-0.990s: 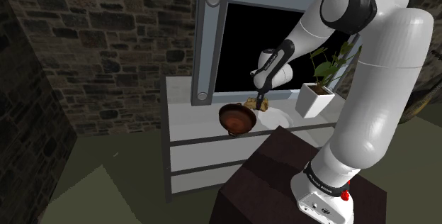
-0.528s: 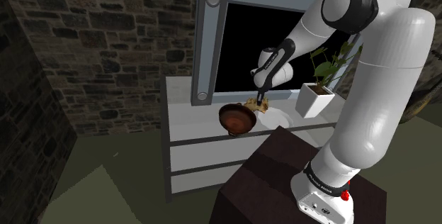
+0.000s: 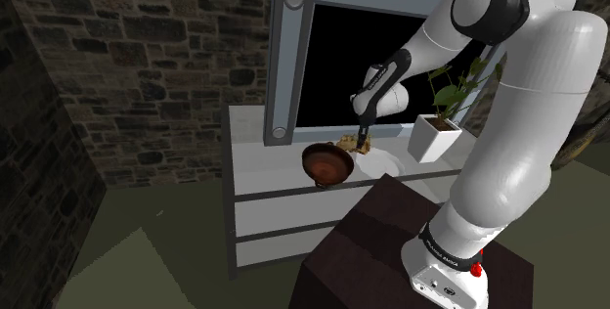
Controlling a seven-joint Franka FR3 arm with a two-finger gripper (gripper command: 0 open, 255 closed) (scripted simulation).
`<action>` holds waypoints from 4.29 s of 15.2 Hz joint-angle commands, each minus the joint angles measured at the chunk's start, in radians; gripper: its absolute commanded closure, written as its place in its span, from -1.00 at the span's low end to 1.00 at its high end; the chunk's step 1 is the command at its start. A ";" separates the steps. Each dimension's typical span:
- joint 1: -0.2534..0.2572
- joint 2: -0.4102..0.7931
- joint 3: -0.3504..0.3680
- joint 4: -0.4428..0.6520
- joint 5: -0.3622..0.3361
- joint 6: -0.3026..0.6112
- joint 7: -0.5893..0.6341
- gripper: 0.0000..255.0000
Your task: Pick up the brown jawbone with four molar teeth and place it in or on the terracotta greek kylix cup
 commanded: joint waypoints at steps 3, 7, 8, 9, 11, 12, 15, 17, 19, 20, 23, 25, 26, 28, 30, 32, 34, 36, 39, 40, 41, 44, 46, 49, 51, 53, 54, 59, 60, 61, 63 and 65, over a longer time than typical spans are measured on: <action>-0.369 -0.015 0.226 0.088 0.325 -0.149 -0.772 -1.00; -0.405 0.033 0.246 0.122 0.375 -0.157 -0.880 -1.00; -0.406 0.046 0.250 0.123 0.380 -0.146 -0.883 -1.00; -0.407 0.059 0.253 0.125 0.385 -0.134 -0.887 -1.00; -0.409 0.085 0.260 0.128 0.395 -0.112 -0.894 -1.00; -0.410 0.093 0.262 0.129 0.398 -0.105 -0.896 -1.00; -0.410 0.093 0.262 0.129 0.398 -0.105 -0.896 -1.00; -0.410 0.093 0.262 0.129 0.398 -0.105 -0.896 -1.00; -0.410 0.093 0.262 0.129 0.398 -0.105 -0.896 -1.00; -0.410 0.093 0.262 0.129 0.398 -0.105 -0.896 1.00; -0.410 0.093 0.262 0.129 0.398 -0.105 -0.896 1.00; -0.410 0.093 0.262 0.130 0.398 -0.105 -0.896 1.00; -0.410 0.093 0.262 0.130 0.398 -0.105 -0.896 1.00; -0.410 0.093 0.262 0.130 0.398 -0.105 -0.896 1.00; -0.408 0.079 0.259 0.127 0.393 -0.116 -0.891 1.00; -0.404 0.053 0.252 0.124 0.383 -0.139 -0.881 1.00; -0.400 0.027 0.247 0.121 0.373 -0.161 -0.872 1.00; -0.397 0.002 0.242 0.119 0.362 -0.184 -0.862 1.00; -0.394 -0.035 0.235 0.118 0.347 -0.220 -0.848 1.00; -0.393 -0.047 0.233 0.118 0.342 -0.232 -0.843 1.00; -0.392 -0.059 0.231 0.119 0.337 -0.244 -0.838 1.00; -0.390 -0.094 0.226 0.121 0.323 -0.280 -0.825 1.00; -0.389 -0.116 0.224 0.124 0.314 -0.305 -0.817 1.00; -0.388 -0.149 0.220 0.130 0.301 -0.343 -0.804 1.00; -0.387 -0.169 0.219 0.136 0.293 -0.368 -0.797 1.00; -0.387 -0.189 0.217 0.142 0.286 -0.394 -0.789 1.00; -0.387 -0.199 0.217 0.145 0.282 -0.406 -0.786 1.00; -0.388 -0.244 0.215 0.166 0.266 -0.471 -0.769 1.00; -0.388 -0.253 0.214 0.171 0.263 -0.484 -0.766 1.00; -0.388 -0.261 0.214 0.176 0.261 -0.497 -0.763 1.00; -0.379 -0.291 0.223 0.144 0.258 -0.494 -0.744 1.00; -0.361 -0.349 0.242 0.082 0.255 -0.485 -0.705 1.00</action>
